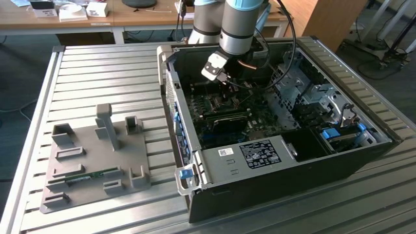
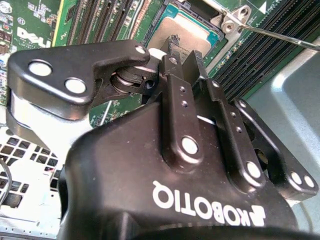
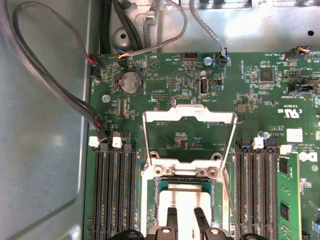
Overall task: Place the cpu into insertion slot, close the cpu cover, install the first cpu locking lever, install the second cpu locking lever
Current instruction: 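Place the cpu into insertion slot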
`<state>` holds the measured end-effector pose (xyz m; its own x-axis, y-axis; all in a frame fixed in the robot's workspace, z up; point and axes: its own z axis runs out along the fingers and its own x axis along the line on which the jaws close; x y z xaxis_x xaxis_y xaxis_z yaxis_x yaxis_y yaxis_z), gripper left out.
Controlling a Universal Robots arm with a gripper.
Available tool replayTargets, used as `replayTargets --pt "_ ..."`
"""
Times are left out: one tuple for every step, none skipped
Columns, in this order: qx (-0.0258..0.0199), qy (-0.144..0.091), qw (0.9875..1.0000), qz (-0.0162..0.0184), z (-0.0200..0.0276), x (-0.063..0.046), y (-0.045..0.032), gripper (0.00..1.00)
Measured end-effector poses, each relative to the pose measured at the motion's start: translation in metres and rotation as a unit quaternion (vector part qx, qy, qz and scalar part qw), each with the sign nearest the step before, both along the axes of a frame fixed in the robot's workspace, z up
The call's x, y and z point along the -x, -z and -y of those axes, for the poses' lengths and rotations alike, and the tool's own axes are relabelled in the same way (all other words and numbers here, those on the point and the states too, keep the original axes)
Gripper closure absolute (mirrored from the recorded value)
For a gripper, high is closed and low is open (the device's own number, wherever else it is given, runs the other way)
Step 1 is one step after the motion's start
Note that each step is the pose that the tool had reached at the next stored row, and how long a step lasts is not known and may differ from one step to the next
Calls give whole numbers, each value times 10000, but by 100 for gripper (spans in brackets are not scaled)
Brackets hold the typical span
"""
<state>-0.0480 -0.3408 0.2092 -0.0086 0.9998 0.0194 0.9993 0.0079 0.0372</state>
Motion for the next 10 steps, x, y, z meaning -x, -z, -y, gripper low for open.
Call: replayTargets --pt "0 0 10000 0 0 0 0 73" --pt "0 0 10000 0 0 0 0 73" --pt "0 0 10000 0 0 0 0 73" --pt "0 0 10000 0 0 0 -1 73" --pt "0 0 10000 0 0 0 -1 75" --pt "0 0 10000 0 0 0 -1 75" --pt "0 0 10000 0 0 0 -1 81" --pt "0 0 10000 0 0 0 -1 81" --pt "0 0 10000 0 0 0 -2 88" --pt "0 0 10000 0 0 0 -2 89"
